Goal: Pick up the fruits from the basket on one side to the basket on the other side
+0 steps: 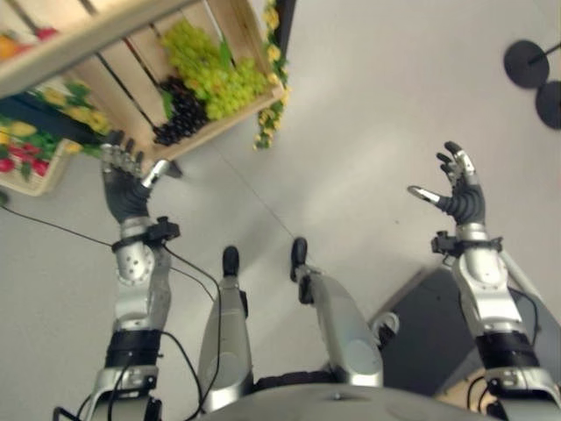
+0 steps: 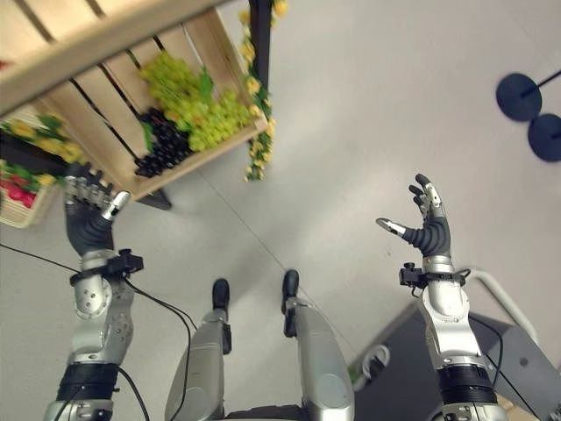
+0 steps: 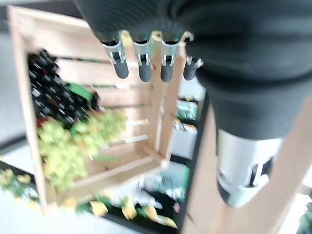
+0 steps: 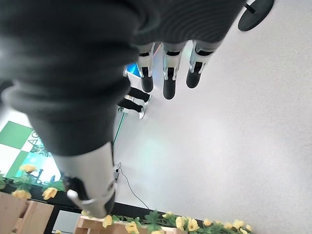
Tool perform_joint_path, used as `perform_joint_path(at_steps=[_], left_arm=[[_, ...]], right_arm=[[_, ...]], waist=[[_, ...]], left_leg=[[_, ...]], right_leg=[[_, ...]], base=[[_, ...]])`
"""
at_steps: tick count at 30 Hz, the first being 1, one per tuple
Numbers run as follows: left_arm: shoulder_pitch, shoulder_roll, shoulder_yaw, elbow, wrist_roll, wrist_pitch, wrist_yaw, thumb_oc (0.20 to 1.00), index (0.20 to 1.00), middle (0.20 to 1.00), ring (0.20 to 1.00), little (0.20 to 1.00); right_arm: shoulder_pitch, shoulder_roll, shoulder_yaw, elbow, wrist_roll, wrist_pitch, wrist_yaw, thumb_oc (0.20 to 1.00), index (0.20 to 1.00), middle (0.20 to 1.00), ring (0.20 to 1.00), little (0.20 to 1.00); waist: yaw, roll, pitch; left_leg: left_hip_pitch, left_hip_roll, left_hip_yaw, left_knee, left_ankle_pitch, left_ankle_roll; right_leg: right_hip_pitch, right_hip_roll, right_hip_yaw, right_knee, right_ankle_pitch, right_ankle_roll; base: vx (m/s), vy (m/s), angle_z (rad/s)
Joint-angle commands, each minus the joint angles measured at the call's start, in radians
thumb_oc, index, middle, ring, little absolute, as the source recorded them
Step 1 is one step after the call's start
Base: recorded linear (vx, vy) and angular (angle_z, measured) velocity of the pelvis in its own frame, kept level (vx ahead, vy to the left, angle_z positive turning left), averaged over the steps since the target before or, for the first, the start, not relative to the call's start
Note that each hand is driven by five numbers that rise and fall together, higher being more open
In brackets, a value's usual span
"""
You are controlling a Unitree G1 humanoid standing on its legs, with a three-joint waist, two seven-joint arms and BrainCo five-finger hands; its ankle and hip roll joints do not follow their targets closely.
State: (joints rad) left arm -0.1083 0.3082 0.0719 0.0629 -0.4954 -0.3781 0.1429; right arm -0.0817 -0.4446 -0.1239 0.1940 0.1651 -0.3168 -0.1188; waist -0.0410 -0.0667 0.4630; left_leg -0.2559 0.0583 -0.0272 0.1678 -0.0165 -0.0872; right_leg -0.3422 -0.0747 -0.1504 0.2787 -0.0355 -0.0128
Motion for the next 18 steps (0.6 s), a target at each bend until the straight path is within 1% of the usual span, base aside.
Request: perform_joint_path(at_steps=[1, 3, 4, 5, 8, 9, 10, 12, 16, 18], left_arm=[[0.027, 0.051, -0.023, -0.057, 0.05, -0.022, -0.07, 1.0, 1.0, 1.0, 1.0, 1.0], [0.049, 0.067, -0.026, -0.081, 0.084, -0.025, -0.079, 1.0, 1.0, 1.0, 1.0, 1.0], [0.051, 0.067, -0.026, -0.082, 0.085, -0.024, -0.079, 1.0, 1.0, 1.0, 1.0, 1.0], [0.072, 0.083, -0.025, -0.098, 0.111, -0.028, -0.085, 1.0, 1.0, 1.0, 1.0, 1.0], [0.109, 0.104, -0.013, -0.114, 0.171, -0.031, -0.08, 1.0, 1.0, 1.0, 1.0, 1.0], [0.111, 0.104, -0.013, -0.115, 0.172, -0.031, -0.08, 1.0, 1.0, 1.0, 1.0, 1.0], [0.127, 0.111, -0.01, -0.115, 0.203, -0.029, -0.075, 1.0, 1.0, 1.0, 1.0, 1.0], [0.134, 0.113, -0.01, -0.113, 0.216, -0.03, -0.073, 1.0, 1.0, 1.0, 1.0, 1.0], [0.148, 0.122, -0.011, -0.119, 0.273, -0.027, -0.066, 1.0, 1.0, 1.0, 1.0, 1.0], [0.156, 0.145, -0.011, -0.138, 0.353, -0.03, -0.056, 1.0, 1.0, 1.0, 1.0, 1.0]], right_arm=[[0.022, -0.025, -0.032, 0.001, -0.014, -0.024, -0.021, 1.0, 1.0, 1.0, 1.0, 1.0], [0.022, -0.019, -0.033, 0.008, -0.01, -0.028, -0.02, 1.0, 1.0, 1.0, 1.0, 1.0], [0.023, -0.019, -0.033, 0.008, -0.01, -0.028, -0.02, 1.0, 1.0, 1.0, 1.0, 1.0], [0.02, -0.011, -0.028, 0.027, -0.001, -0.029, -0.018, 1.0, 1.0, 1.0, 1.0, 1.0], [0.035, -0.004, -0.031, 0.034, 0.002, -0.028, -0.013, 1.0, 1.0, 1.0, 1.0, 1.0], [0.036, -0.003, -0.031, 0.034, 0.002, -0.028, -0.013, 1.0, 1.0, 1.0, 1.0, 1.0], [0.044, 0.004, -0.04, 0.041, 0.004, -0.026, -0.013, 1.0, 1.0, 1.0, 1.0, 1.0], [0.051, 0.004, -0.044, 0.04, 0.001, -0.022, -0.013, 1.0, 1.0, 1.0, 1.0, 1.0], [0.075, 0.012, -0.057, 0.048, 0.001, -0.018, -0.011, 1.0, 1.0, 1.0, 1.0, 1.0], [0.094, 0.014, -0.077, 0.046, 0.0, -0.02, -0.011, 1.0, 1.0, 1.0, 1.0, 1.0]], waist=[[-0.032, -0.011, -0.139], [-0.033, -0.012, -0.161], [-0.033, -0.012, -0.16], [-0.031, -0.012, -0.183], [-0.031, -0.011, -0.221], [-0.03, -0.011, -0.221], [-0.034, -0.011, -0.241], [-0.035, -0.01, -0.249], [-0.045, -0.016, -0.278], [-0.06, -0.017, -0.289]], left_leg=[[0.034, 0.001, -0.013, 0.003, -0.022, 0.006], [0.061, -0.002, -0.012, -0.001, -0.026, 0.007], [0.064, -0.002, -0.012, -0.001, -0.026, 0.007], [0.086, -0.002, -0.011, -0.002, -0.032, 0.009], [0.126, -0.007, -0.003, -0.015, -0.045, 0.015], [0.128, -0.007, -0.003, -0.016, -0.045, 0.015], [0.15, -0.007, 0.006, -0.022, -0.053, 0.02], [0.164, -0.009, 0.012, -0.027, -0.057, 0.023], [0.181, -0.016, 0.032, -0.009, -0.086, 0.034], [0.188, -0.025, 0.05, 0.03, -0.117, 0.047]], right_leg=[[0.114, -0.078, -0.022, -0.074, -0.016, 0.14], [0.146, -0.076, -0.021, -0.089, -0.014, 0.142], [0.149, -0.076, -0.021, -0.09, -0.014, 0.142], [0.172, -0.075, -0.017, -0.098, -0.015, 0.143], [0.211, -0.076, -0.012, -0.111, -0.018, 0.149], [0.213, -0.076, -0.011, -0.113, -0.018, 0.149], [0.228, -0.082, -0.008, -0.113, -0.018, 0.154], [0.236, -0.084, -0.005, -0.114, -0.017, 0.157], [0.255, -0.096, 0.016, -0.114, -0.016, 0.168], [0.259, -0.105, 0.04, -0.105, -0.013, 0.177]], base=[[0.07, 0.058, 0.12], [0.04, 0.053, 0.1], [0.04, 0.046, 0.08], [0.06, 0.048, 0.08], [0.06, 0.06, 0.01], [0.05, 0.075, -0.03], [0.02, 0.058, -0.02], [0.03, 0.069, -0.07], [0.03, 0.08, -0.14], [0.04, 0.126, -0.12]])
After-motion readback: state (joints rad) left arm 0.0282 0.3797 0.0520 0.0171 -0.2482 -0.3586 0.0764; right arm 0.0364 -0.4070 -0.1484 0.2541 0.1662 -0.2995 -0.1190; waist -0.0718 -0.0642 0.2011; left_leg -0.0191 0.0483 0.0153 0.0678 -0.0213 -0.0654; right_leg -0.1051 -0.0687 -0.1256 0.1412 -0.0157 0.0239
